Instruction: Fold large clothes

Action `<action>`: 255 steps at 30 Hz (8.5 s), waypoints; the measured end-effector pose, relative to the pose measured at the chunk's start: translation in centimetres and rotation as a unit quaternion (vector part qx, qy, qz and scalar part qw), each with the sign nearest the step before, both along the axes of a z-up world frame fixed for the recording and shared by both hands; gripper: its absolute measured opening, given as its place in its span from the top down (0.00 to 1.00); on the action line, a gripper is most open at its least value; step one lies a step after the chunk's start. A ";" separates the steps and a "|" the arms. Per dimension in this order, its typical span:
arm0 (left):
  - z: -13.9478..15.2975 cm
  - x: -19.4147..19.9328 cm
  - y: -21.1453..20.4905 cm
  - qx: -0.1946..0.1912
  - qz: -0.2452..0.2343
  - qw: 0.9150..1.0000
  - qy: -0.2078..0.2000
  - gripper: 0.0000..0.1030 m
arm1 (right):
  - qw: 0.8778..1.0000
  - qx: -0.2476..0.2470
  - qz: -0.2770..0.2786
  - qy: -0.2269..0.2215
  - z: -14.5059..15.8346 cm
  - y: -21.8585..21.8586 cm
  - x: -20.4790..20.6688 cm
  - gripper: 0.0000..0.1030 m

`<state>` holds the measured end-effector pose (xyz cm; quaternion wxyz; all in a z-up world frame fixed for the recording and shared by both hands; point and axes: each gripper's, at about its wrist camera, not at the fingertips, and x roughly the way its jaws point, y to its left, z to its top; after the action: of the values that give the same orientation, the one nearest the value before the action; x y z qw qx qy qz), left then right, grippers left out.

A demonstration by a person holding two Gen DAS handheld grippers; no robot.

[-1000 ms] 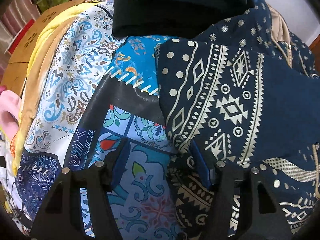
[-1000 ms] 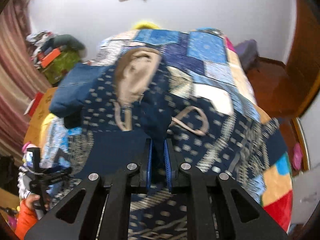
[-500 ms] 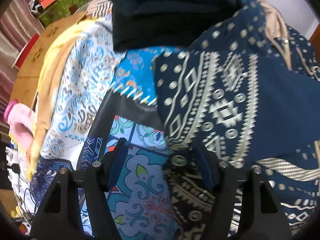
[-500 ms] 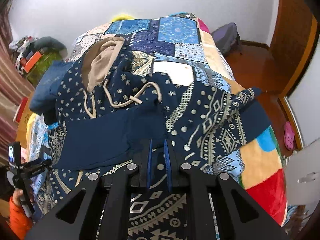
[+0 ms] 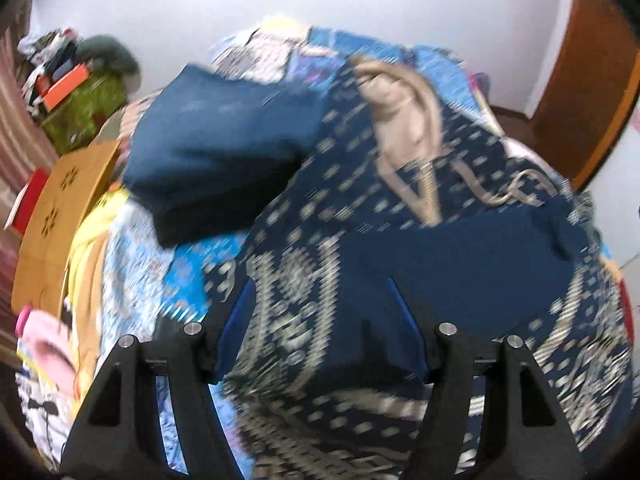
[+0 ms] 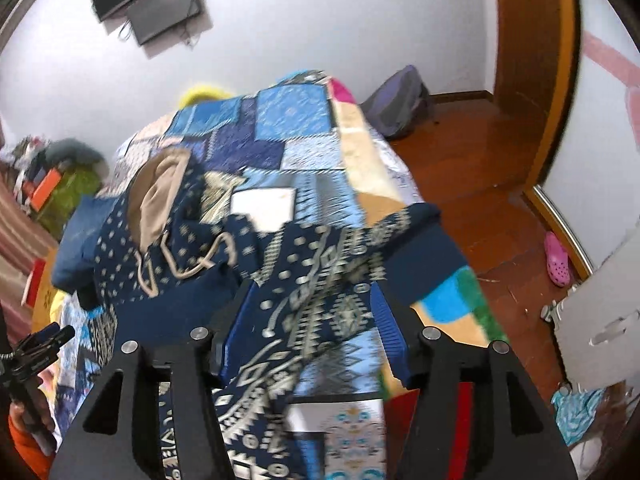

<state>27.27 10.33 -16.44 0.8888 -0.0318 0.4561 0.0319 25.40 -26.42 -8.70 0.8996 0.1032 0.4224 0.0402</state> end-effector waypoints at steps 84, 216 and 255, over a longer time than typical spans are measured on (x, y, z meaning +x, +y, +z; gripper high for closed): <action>-0.3 0.3 -6.4 -0.026 -0.058 0.998 -0.006 0.33 | 0.982 0.005 0.184 0.053 -2.9 10.3 0.7 0.95; -5.1 -5.4 3.7 -0.172 0.048 0.983 0.034 0.91 | 0.996 0.003 0.067 0.065 -3.2 5.5 -0.7 0.35; -10.1 -1.9 10.2 -0.088 0.124 0.981 0.119 0.67 | 0.989 -0.001 0.074 0.132 -6.3 5.4 2.6 0.35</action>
<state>25.39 20.56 -26.56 0.8110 -0.1621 0.5523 0.1050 27.97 -21.04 -14.96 0.8307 0.0750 0.5439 0.0921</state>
